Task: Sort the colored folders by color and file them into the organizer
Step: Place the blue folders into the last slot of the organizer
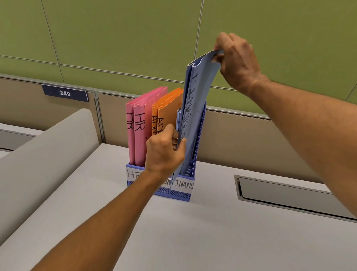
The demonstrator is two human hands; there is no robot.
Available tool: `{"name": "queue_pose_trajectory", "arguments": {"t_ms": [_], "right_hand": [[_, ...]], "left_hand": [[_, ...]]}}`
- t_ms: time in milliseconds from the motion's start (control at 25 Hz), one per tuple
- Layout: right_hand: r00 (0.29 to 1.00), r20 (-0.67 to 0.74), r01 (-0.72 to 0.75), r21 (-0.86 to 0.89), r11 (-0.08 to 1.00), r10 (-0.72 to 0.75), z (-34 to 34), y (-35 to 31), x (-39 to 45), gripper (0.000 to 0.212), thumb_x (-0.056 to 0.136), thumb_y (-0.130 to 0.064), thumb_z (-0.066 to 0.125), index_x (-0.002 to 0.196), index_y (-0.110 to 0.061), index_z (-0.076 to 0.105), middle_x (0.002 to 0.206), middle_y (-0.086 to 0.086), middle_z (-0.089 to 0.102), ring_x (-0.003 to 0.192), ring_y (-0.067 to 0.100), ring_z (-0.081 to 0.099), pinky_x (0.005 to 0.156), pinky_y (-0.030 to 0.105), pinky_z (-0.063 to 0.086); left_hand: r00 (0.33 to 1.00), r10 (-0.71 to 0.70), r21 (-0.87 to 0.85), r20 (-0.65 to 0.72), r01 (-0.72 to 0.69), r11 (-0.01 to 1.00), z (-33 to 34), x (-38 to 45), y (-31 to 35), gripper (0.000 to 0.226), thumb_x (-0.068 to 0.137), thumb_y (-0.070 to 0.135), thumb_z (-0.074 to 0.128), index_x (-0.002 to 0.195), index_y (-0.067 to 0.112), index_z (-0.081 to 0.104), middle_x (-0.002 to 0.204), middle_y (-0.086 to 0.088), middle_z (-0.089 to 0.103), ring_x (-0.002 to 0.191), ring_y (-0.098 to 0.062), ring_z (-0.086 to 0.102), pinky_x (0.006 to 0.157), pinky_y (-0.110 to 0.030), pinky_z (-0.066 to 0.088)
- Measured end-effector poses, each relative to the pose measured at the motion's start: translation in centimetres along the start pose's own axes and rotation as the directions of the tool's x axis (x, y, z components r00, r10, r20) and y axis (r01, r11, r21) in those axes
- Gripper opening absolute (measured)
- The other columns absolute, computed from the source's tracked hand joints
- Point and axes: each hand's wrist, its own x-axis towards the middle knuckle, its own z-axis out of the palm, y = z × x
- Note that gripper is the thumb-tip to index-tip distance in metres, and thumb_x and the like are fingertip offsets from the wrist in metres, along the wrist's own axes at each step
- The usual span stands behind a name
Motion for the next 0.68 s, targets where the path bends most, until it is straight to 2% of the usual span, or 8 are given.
{"name": "queue_pose_trajectory", "arguments": {"t_ms": [120, 280, 360, 520, 680], "right_hand": [[1.0, 0.011, -0.003, -0.03, 1.0, 0.003, 0.6, 1.0, 0.9, 0.014, 0.088, -0.006, 0.054, 0.101, -0.005, 0.056, 0.099, 0.02, 0.061, 0.08, 0.036, 0.055, 0.061, 0.036, 0.035], [0.999, 0.039, 0.033, -0.073, 0.997, -0.03, 1.2, 1.9, 1.6, 0.014, 0.088, -0.007, 0.053, 0.102, -0.004, 0.056, 0.098, 0.021, 0.062, 0.081, 0.036, 0.055, 0.061, 0.036, 0.032], [0.998, 0.054, 0.044, -0.098, 0.994, -0.039, 1.5, 2.3, 1.6, 0.013, 0.089, -0.007, 0.053, 0.102, -0.004, 0.056, 0.098, 0.021, 0.062, 0.081, 0.036, 0.055, 0.061, 0.037, 0.034], [0.997, 0.062, 0.046, -0.129, 0.991, -0.038, 2.1, 2.7, 1.4, 0.011, 0.089, -0.002, 0.051, 0.1, -0.004, 0.055, 0.095, 0.02, 0.062, 0.08, 0.036, 0.056, 0.059, 0.037, 0.035], [0.996, 0.072, 0.057, -0.124, 0.991, -0.048, 2.8, 2.4, 1.5, 0.012, 0.088, -0.001, 0.052, 0.1, -0.006, 0.055, 0.096, 0.02, 0.062, 0.079, 0.037, 0.056, 0.062, 0.042, 0.042]], "left_hand": [[0.999, 0.038, 0.025, -0.005, -0.038, 0.999, 1.3, 1.0, -0.3, 0.022, 0.079, 0.015, 0.075, 0.079, 0.007, 0.054, 0.063, -0.004, 0.061, 0.052, -0.019, 0.058, 0.051, -0.035, 0.055], [0.996, 0.078, 0.044, -0.037, -0.076, 0.996, 2.9, 1.6, -0.2, 0.022, 0.076, 0.009, 0.077, 0.078, 0.005, 0.056, 0.063, -0.006, 0.063, 0.052, -0.01, 0.049, 0.049, -0.014, 0.04], [0.997, 0.074, 0.051, -0.024, -0.072, 0.996, 3.7, 1.7, -0.7, 0.022, 0.076, 0.011, 0.077, 0.079, 0.005, 0.056, 0.064, -0.006, 0.064, 0.052, -0.013, 0.053, 0.051, -0.017, 0.04], [0.999, 0.042, 0.046, 0.02, -0.043, 0.998, 4.4, 1.9, -1.6, 0.021, 0.079, 0.014, 0.075, 0.08, 0.007, 0.055, 0.065, -0.004, 0.062, 0.053, -0.018, 0.057, 0.05, -0.029, 0.049], [0.999, 0.01, 0.036, 0.036, -0.011, 0.999, 4.6, 1.7, -2.2, 0.021, 0.08, 0.016, 0.075, 0.082, 0.007, 0.056, 0.067, -0.005, 0.062, 0.056, -0.014, 0.055, 0.053, -0.028, 0.05]]}}
